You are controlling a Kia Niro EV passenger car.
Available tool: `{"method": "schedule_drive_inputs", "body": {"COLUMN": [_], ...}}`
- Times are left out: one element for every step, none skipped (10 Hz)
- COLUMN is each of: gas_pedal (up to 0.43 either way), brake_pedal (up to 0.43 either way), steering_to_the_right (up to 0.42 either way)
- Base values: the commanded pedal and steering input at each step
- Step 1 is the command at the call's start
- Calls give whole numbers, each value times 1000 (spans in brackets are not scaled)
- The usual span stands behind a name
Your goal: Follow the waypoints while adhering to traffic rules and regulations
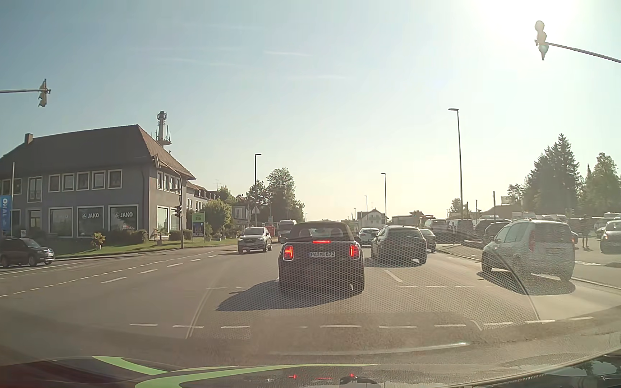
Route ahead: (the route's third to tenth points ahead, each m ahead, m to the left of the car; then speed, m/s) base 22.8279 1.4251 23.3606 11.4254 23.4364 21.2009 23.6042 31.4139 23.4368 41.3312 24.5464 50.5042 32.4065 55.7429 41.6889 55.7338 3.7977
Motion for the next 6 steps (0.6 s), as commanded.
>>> {"method": "schedule_drive_inputs", "body": {"gas_pedal": [0,0,0,0,0,0], "brake_pedal": [189,201,207,213,220,226], "steering_to_the_right": [1,1,1,1,0,1]}}
